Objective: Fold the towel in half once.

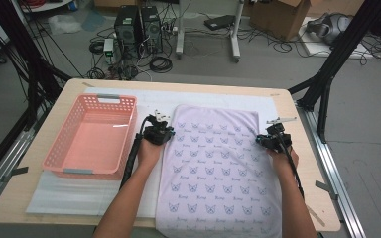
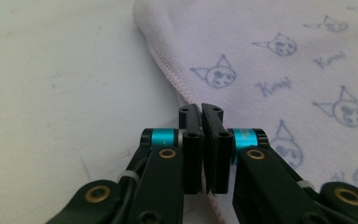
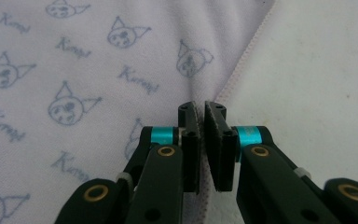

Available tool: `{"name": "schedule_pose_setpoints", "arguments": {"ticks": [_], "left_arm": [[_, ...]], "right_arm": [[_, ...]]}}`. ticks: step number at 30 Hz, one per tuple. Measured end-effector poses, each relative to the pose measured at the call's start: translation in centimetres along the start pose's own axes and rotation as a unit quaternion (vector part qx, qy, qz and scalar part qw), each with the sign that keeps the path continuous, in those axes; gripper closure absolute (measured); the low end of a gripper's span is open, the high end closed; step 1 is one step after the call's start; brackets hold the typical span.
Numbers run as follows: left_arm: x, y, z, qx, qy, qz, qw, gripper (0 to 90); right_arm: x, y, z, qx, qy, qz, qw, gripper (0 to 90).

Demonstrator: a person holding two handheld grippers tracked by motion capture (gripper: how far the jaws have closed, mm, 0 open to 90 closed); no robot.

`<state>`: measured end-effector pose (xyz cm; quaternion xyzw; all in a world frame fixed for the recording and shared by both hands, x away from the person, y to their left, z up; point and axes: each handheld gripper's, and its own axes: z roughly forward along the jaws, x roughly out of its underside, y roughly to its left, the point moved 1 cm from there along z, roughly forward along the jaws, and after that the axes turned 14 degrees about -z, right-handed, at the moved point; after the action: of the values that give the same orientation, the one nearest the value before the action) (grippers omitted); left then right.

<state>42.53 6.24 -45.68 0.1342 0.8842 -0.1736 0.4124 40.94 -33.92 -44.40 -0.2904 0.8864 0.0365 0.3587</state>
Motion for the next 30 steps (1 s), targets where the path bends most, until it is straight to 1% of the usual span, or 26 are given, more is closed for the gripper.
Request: {"name": "schedule_pose_setpoints", "arguments": {"ticks": [2,4,5,6,7,8,10,12,13,14,15,16,18,19,20,21,22,23,24,25,27,30], "left_arm": [[0.0,0.3,0.0,0.009,0.0,-0.015,0.9998,87.2],[-0.1,0.2,0.0,0.008,0.001,-0.015,0.9999,87.7],[-0.1,0.3,0.0,0.007,0.002,-0.023,0.9997,88.0],[-0.3,0.3,0.0,0.004,0.005,-0.031,0.9995,88.2],[-0.5,0.4,-0.2,-0.009,0.001,-0.029,0.9995,88.3],[-0.9,0.6,-0.5,-0.013,-0.017,-0.036,0.9991,88.4],[-1.6,1.0,-1.0,-0.01,-0.034,-0.055,0.9979,88.5],[-2.3,1.2,-1.1,-0.011,-0.029,-0.051,0.9982,88.5],[-2.5,1.2,-1.2,-0.011,-0.034,-0.051,0.9981,88.5],[-2.7,1.3,-1.3,-0.011,-0.042,-0.06,0.9973,88.5],[-3.0,1.4,-1.2,-0.01,-0.039,-0.064,0.9972,88.5],[-3.2,1.5,-1.2,-0.011,-0.039,-0.066,0.997,88.5],[-4.0,1.6,-1.4,-0.008,-0.049,-0.074,0.996,88.5],[-4.5,1.6,-1.7,-0.008,-0.055,-0.077,0.9955,88.5],[-4.8,1.6,-1.9,-0.007,-0.066,-0.079,0.9947,88.5],[-5.3,1.7,-2.2,-0.006,-0.072,-0.083,0.9939,88.5],[-6.0,1.7,-2.5,-0.005,-0.075,-0.081,0.9938,88.5],[-6.6,1.7,-2.8,-0.003,-0.083,-0.082,0.9932,88.5],[-7.0,1.7,-3.2,0.0,-0.093,-0.085,0.992,88.5],[-7.3,1.7,-3.4,0.003,-0.096,-0.087,0.9916,88.5],[-7.5,1.6,-3.8,0.004,-0.096,-0.081,0.9921,88.5],[-7.2,1.6,-4.1,0.009,-0.093,-0.084,0.9921,88.4]], "right_arm": [[0.1,-0.1,0.0,-0.003,-0.003,0.006,1.0,85.1],[0.1,-0.1,0.0,-0.001,-0.004,0.005,1.0,85.7],[0.0,0.0,0.0,0.003,-0.004,0.005,1.0,86.1],[-0.1,0.1,0.0,0.017,-0.005,-0.006,0.9998,86.3],[-0.1,0.1,-0.1,0.023,-0.01,-0.01,0.9996,86.4],[-0.3,0.1,-0.2,0.032,-0.014,-0.012,0.9993,86.5],[-0.6,-0.1,-0.5,0.036,-0.025,-0.01,0.999,86.6],[-1.0,-0.5,-1.0,0.037,-0.038,-0.003,0.9986,86.5],[-1.3,-0.7,-1.2,0.035,-0.043,0.001,0.9985,86.6],[-1.5,-0.8,-1.3,0.036,-0.046,0.005,0.9983,86.6],[-1.8,-0.9,-1.4,0.037,-0.048,0.004,0.9981,86.6],[-2.1,-0.9,-1.6,0.044,-0.056,0.001,0.9975,86.6],[-2.6,-1.1,-1.8,0.046,-0.061,0.005,0.997,86.6],[-2.9,-1.3,-1.9,0.049,-0.068,0.005,0.9965,86.6],[-3.2,-1.5,-2.2,0.049,-0.074,0.008,0.996,86.5],[-3.4,-1.6,-2.4,0.051,-0.082,0.01,0.9953,86.6],[-3.7,-1.9,-2.7,0.053,-0.091,0.013,0.9944,86.6],[-4.1,-2.1,-3.1,0.053,-0.101,0.017,0.9933,86.5],[-4.4,-2.3,-3.4,0.054,-0.109,0.017,0.9925,86.5],[-4.7,-2.4,-3.7,0.055,-0.115,0.017,0.9917,86.5],[-5.1,-2.5,-4.2,0.055,-0.12,0.012,0.9912,86.5],[-5.0,-2.4,-4.5,0.045,-0.124,0.016,0.9911,86.5]]}}
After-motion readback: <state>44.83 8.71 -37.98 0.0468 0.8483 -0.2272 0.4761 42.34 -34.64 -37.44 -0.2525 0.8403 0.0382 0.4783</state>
